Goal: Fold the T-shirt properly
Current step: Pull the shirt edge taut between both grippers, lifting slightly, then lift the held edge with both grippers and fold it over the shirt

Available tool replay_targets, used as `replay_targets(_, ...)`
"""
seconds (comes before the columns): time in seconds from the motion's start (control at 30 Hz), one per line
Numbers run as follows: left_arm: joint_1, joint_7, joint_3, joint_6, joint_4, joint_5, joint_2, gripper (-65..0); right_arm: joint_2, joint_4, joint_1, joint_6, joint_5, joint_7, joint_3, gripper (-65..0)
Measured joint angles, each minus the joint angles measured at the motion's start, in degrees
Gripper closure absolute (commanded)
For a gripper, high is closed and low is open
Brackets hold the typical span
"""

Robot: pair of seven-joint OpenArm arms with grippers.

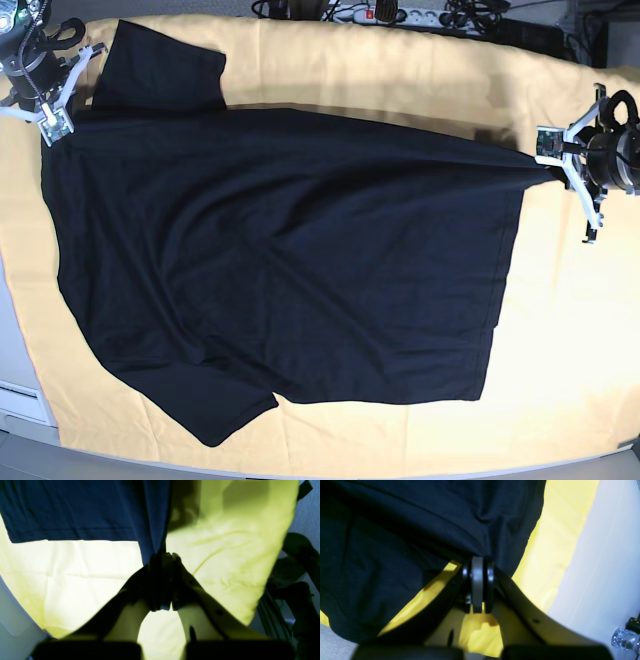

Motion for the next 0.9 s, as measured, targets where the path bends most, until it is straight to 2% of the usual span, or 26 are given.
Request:
replay_targets(0.27, 0.2, 1.3, 0.0, 0.0, -1.8, -0.5, 0.7, 0.0, 0.0, 0.0, 0.0, 0.9, 0.0, 1.4, 0.0, 0.0)
replay_targets(0.4, 3.8, 1.3, 0.0, 0.4, -1.8, 2.9, 0.8, 0.0, 0.0, 0.0, 0.0, 1.4, 0.0, 2.2, 0.0, 0.0)
replay_targets(0.67, 12.3, 2.0, 0.0, 8.7, -1.8, 12.2, 1.1, 0.0, 0.0, 0.0, 0.0, 1.5, 0.0, 2.4, 0.0, 0.0)
replay_targets(0.9, 16.5, 3.0, -0.1, 14.9, -2.0, 18.1, 4.6, 0.0, 0.0, 0.0, 0.0, 1.4, 0.0, 2.6, 0.0, 0.0)
